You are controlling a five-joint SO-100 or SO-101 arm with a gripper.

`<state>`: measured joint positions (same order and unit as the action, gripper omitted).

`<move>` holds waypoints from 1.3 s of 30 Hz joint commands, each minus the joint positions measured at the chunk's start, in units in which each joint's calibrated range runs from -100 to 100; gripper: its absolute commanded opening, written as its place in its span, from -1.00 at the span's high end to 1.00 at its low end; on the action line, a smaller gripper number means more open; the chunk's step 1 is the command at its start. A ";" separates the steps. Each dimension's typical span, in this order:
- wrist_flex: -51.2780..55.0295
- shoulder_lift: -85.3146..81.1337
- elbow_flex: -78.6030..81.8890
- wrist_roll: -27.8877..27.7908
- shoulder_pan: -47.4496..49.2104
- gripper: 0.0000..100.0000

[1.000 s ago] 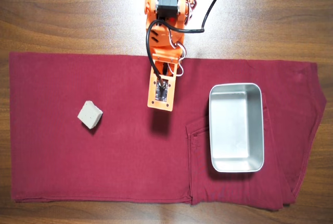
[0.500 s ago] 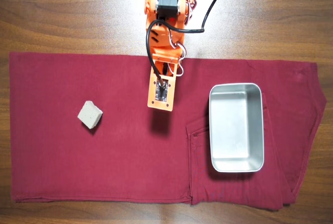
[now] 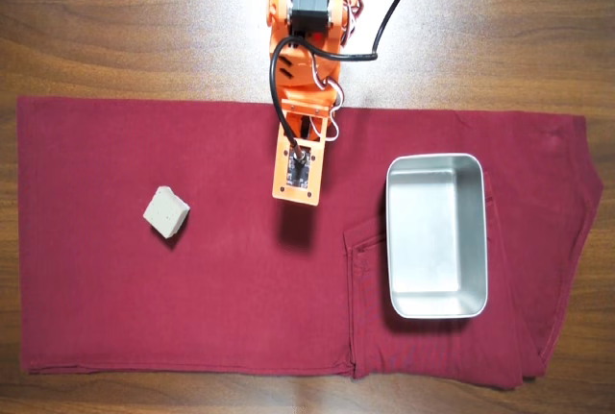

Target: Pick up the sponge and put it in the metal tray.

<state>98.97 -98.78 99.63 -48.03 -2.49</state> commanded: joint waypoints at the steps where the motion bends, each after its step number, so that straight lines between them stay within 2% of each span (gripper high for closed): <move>1: 1.03 0.38 0.37 0.24 0.00 0.95; 14: 0.20 1.36 0.37 -0.49 2.30 0.99; 16: -9.29 5.18 -1.63 1.07 1.92 0.91; 18: -19.44 16.36 -9.19 0.88 0.86 0.83; 20: -23.40 30.83 -24.94 2.30 0.67 0.52; 21: -24.51 36.51 -33.68 3.86 0.19 0.47; 24: -24.05 49.38 -57.89 6.64 -5.38 0.41; 27: -17.78 61.19 -79.74 4.69 -14.40 0.25; 29: -8.65 67.14 -89.30 1.81 -22.17 0.17; 32: 0.11 72.82 -92.03 -3.03 -36.47 0.10; 33: 1.03 74.15 -92.21 -5.42 -40.98 0.02; 35: 1.03 76.37 -92.49 -9.43 -48.76 -0.01; 39: 1.03 86.22 -92.85 -10.01 -55.28 -0.01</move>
<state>99.81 -17.36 8.93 -58.00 -56.03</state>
